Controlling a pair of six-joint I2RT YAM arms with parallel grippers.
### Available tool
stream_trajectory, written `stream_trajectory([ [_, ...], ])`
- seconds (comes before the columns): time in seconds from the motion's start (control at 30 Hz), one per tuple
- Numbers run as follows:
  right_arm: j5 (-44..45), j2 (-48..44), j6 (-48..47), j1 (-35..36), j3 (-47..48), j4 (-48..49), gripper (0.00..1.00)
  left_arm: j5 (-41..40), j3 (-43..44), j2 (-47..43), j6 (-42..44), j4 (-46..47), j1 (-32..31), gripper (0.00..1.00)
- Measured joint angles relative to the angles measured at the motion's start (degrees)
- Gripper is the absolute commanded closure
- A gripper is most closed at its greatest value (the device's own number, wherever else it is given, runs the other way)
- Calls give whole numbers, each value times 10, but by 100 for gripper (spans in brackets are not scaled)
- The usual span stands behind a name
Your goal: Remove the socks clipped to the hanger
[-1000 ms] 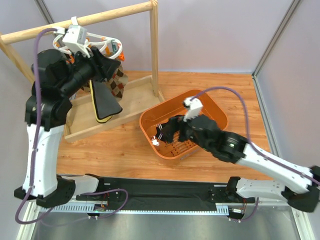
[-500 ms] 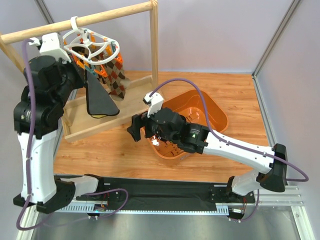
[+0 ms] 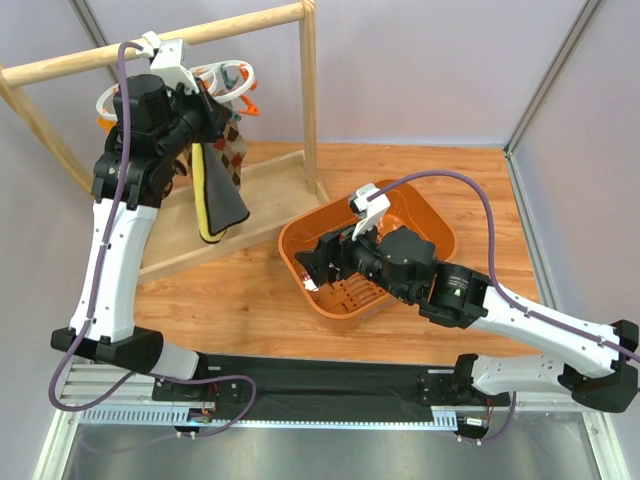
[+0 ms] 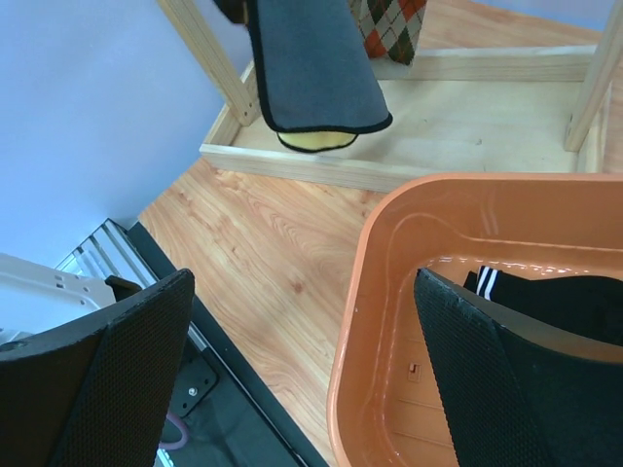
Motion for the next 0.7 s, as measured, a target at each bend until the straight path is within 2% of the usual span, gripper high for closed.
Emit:
stream_trajectory([
  [0.17,9,-10,-7,0,-8,-2,4,36,30,53,-2,49,0,100],
  [0.27,14,-10,-10,0,-16,-4,3,41,17,63,-2,50,0,99],
  [0.37,15,-10,-11,-1,-23,-5,3,43,-7,48,0,38,0,86],
  [0.4,14,-8,-11,-1,-23,-5,3,43,-12,40,2,32,0,74],
  [0.5,10,-2,-11,-1,-23,-1,3,42,-30,5,10,0,0,56],
  [0.6,1,12,-10,-1,-23,4,3,43,-41,-43,21,-35,0,46],
  [0.7,-10,28,-9,-1,-23,7,3,40,-40,-87,31,-67,0,44],
])
